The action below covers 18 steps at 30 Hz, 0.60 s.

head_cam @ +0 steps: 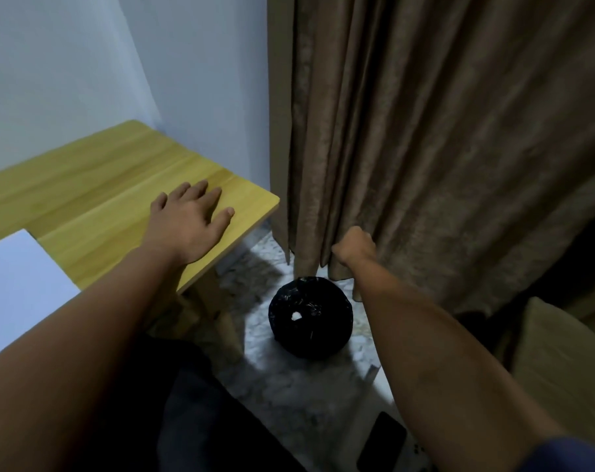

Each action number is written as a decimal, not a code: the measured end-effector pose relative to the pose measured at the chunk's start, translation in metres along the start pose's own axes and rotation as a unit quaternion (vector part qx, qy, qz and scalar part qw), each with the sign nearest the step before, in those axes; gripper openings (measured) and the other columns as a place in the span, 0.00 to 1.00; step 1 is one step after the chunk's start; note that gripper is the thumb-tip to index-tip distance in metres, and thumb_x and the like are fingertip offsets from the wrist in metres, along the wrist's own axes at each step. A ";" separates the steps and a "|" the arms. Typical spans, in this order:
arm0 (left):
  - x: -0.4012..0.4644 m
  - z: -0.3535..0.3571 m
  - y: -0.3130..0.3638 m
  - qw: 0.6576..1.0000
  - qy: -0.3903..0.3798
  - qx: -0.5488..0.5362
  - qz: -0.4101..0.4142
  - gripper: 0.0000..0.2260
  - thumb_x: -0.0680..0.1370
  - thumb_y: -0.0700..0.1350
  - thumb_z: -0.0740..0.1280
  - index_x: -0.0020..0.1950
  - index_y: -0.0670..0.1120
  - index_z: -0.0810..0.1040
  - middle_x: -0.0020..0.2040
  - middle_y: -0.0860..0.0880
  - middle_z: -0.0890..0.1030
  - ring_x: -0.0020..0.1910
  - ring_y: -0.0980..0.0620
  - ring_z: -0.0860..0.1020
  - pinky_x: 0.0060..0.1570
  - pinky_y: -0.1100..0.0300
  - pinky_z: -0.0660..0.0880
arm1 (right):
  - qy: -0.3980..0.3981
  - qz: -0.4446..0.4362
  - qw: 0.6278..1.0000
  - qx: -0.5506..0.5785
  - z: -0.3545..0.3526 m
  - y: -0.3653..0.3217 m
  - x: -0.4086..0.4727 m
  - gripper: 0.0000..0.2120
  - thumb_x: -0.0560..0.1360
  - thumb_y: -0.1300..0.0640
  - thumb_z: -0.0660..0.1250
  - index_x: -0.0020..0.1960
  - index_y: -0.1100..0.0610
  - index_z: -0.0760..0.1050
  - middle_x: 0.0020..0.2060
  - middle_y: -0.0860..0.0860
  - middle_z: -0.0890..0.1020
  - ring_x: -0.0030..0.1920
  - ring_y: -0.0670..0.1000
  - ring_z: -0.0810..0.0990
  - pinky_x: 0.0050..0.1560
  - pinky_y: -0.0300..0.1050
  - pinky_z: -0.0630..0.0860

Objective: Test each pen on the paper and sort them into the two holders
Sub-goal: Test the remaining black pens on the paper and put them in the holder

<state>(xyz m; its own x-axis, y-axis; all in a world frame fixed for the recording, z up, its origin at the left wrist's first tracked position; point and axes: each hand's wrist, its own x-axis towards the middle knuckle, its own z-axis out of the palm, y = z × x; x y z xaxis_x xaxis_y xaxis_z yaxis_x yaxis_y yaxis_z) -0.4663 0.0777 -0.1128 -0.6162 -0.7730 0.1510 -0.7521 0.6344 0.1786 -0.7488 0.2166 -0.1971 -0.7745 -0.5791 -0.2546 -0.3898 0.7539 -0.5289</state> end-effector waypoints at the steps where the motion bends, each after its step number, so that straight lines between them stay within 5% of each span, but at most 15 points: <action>1: 0.000 -0.001 0.001 1.000 -0.006 0.001 -0.001 0.35 0.78 0.69 0.44 0.80 0.55 0.63 0.82 0.48 0.61 0.81 0.43 0.56 0.77 0.37 0.53 | 0.011 -0.007 1.000 0.008 -0.007 -0.005 -0.004 0.16 0.80 0.57 0.70 0.63 0.66 0.79 0.64 0.64 0.82 0.64 0.66 0.82 0.60 0.51 0.79; 6: -0.003 -0.013 0.005 0.999 -0.042 0.022 0.011 0.30 0.82 0.66 0.51 0.79 0.52 0.66 0.80 0.46 0.64 0.79 0.42 0.61 0.75 0.40 0.61 | 0.077 -0.055 0.994 0.053 -0.037 -0.037 -0.028 0.13 0.79 0.55 0.66 0.57 0.59 0.86 0.59 0.62 0.86 0.60 0.65 0.84 0.61 0.52 0.82; 9: -0.017 -0.035 0.004 0.999 -0.034 0.021 0.017 0.22 0.81 0.64 0.55 0.64 0.51 0.77 0.70 0.47 0.75 0.69 0.41 0.73 0.59 0.46 0.75 | 0.112 -0.104 0.986 0.064 -0.056 -0.068 -0.051 0.12 0.80 0.54 0.66 0.56 0.56 0.87 0.56 0.60 0.87 0.59 0.64 0.85 0.59 0.50 0.80; 13: -0.048 -0.074 -0.020 0.999 0.000 0.020 -0.035 0.25 0.81 0.63 0.59 0.72 0.51 0.75 0.74 0.49 0.73 0.71 0.43 0.72 0.65 0.46 0.73 | 0.130 -0.176 0.974 0.064 -0.062 -0.122 -0.082 0.12 0.79 0.55 0.66 0.55 0.56 0.87 0.55 0.61 0.88 0.58 0.65 0.85 0.57 0.52 0.81; 18: -0.114 -0.134 -0.084 0.991 0.063 0.049 -0.111 0.23 0.81 0.61 0.61 0.71 0.51 0.76 0.71 0.50 0.75 0.69 0.44 0.73 0.61 0.48 0.75 | 0.084 -0.276 0.956 0.044 -0.026 -0.207 -0.140 0.10 0.78 0.54 0.67 0.49 0.59 0.85 0.49 0.64 0.87 0.53 0.68 0.85 0.52 0.55 0.81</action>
<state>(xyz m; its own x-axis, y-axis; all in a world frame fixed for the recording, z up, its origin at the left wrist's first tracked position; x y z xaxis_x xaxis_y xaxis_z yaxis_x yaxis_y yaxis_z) -0.3013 0.1128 -0.0146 -0.4029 -0.8833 0.2397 -0.8891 0.4399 0.1265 -0.5725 0.1492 -0.0310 -0.5346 -0.8179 0.2126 -0.7247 0.3142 -0.6133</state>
